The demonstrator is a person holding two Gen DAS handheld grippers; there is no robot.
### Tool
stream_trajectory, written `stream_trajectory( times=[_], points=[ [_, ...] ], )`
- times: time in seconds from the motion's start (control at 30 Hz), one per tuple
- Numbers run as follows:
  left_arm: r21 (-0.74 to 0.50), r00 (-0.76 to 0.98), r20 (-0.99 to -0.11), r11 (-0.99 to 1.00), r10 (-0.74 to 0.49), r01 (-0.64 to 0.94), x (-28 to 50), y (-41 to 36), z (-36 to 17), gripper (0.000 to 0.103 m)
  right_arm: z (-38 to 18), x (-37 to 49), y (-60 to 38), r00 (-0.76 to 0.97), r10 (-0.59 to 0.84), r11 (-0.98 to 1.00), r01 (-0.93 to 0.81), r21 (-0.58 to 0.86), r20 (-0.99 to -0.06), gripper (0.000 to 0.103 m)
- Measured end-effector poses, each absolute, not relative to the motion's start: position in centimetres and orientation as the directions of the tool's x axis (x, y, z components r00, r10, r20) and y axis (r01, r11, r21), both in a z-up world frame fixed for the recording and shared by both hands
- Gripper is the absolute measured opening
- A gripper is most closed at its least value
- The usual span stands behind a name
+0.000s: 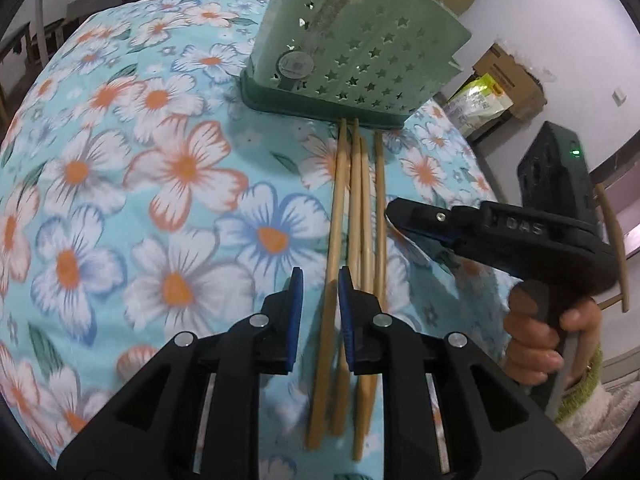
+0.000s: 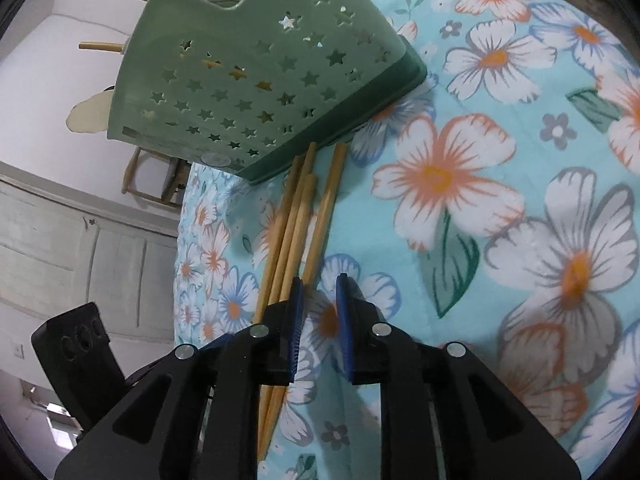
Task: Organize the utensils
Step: 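Open the left gripper to spread the chopsticks while the right gripper grips one chopstick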
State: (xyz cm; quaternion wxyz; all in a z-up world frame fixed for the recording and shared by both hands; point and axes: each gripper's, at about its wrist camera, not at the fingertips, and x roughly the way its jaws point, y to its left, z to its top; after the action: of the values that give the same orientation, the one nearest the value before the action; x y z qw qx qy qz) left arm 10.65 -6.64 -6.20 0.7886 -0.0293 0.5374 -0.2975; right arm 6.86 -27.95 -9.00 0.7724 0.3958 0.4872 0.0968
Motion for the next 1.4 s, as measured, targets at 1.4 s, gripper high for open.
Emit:
stream_trajectory(
  times=[1.4],
  points=[
    [-0.348,0.334,-0.833,0.887,-0.441,0.303,8.1,-1.4,-5.2,0.02,-7.6,6.0,-27.2,0.372,0.446,0.855,0.09,0.51,-0.814,0.008]
  ],
)
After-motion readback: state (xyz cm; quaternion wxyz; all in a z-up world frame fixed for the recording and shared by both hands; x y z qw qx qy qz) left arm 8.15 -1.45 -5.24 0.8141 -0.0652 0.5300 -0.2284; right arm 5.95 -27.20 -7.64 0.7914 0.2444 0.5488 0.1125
